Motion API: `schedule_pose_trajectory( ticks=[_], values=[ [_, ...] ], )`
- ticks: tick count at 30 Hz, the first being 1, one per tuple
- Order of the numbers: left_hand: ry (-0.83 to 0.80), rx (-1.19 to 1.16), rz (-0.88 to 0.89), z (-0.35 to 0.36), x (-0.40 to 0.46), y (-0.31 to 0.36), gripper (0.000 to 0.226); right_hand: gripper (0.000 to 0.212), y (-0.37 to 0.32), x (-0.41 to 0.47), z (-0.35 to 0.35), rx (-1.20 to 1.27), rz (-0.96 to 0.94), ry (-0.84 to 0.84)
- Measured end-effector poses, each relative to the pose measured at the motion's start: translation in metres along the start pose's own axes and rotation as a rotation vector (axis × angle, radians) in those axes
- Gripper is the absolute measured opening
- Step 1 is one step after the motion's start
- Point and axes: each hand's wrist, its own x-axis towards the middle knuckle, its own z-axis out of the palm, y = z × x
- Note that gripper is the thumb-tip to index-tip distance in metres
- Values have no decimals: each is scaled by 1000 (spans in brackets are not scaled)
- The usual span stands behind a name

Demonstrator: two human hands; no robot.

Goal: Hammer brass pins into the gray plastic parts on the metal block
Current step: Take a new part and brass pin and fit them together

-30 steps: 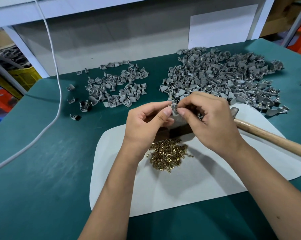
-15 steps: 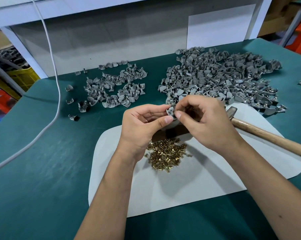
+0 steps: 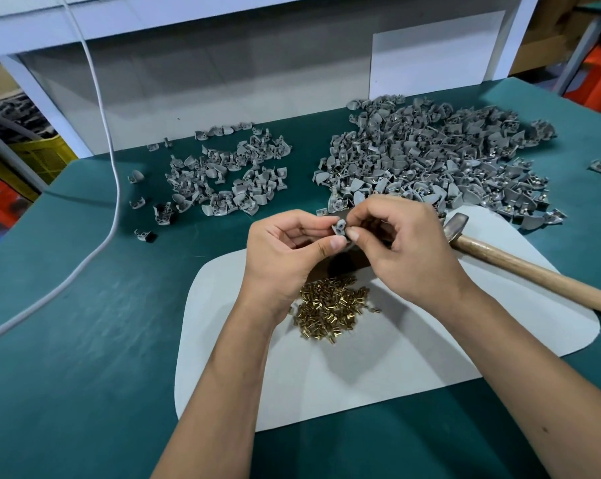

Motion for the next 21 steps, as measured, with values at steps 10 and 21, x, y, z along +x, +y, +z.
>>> schedule_pose_trajectory(
  ticks=[10,21],
  values=[
    [-9,66,28,6,-1,4,32,6,-7,2,-8,-78,-19,-36],
    [219,652,80,5,0,-9,17,20,54,0,-100,-732,579,-449]
  ],
)
